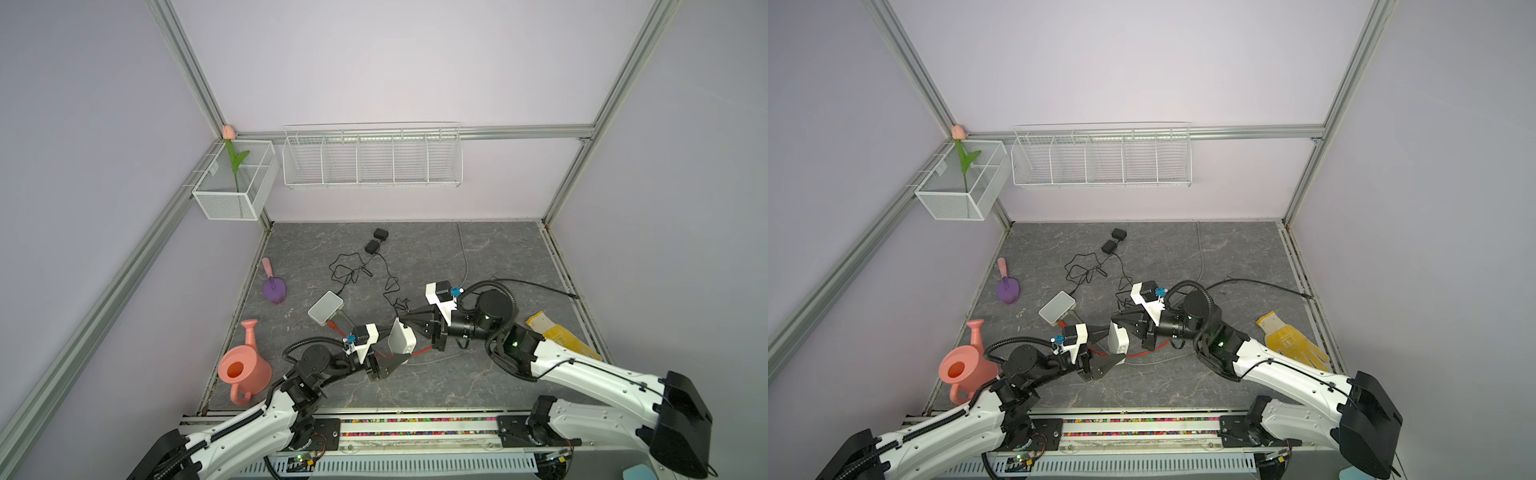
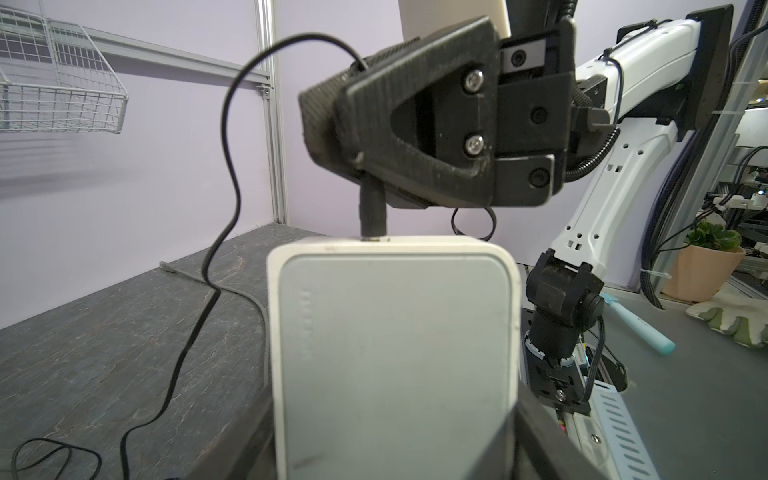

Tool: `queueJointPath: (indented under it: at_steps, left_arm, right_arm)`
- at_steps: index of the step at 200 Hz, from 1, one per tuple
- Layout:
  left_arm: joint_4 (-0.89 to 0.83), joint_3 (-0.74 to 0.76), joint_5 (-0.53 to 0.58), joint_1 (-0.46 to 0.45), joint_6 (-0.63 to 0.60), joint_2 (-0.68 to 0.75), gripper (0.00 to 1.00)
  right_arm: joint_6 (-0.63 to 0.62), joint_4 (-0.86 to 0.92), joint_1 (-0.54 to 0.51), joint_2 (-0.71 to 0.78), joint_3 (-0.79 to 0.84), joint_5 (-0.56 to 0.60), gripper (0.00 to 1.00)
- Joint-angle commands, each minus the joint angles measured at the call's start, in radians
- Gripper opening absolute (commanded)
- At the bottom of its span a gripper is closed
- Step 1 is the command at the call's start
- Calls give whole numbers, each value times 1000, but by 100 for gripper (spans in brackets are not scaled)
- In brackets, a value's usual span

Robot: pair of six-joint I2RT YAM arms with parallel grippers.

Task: Insert the plug into the switch port
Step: 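Push the black cord plug down into the router's top port with the right gripper, then press the plug further into the port with the right gripper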

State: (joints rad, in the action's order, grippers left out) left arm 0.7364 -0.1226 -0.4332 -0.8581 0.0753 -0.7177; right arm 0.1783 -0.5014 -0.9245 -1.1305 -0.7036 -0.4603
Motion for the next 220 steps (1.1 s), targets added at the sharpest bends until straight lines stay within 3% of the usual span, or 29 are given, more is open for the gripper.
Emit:
queueJointPath:
  at_steps: [1, 220]
  left_arm:
    - [180, -25, -3, -4, 1, 60, 0]
    - [237, -52, 90, -4, -37, 158, 0]
  right_arm:
    - [16, 92, -5, -50, 59, 11, 7]
    - [88, 4, -20, -217, 107, -27, 7]
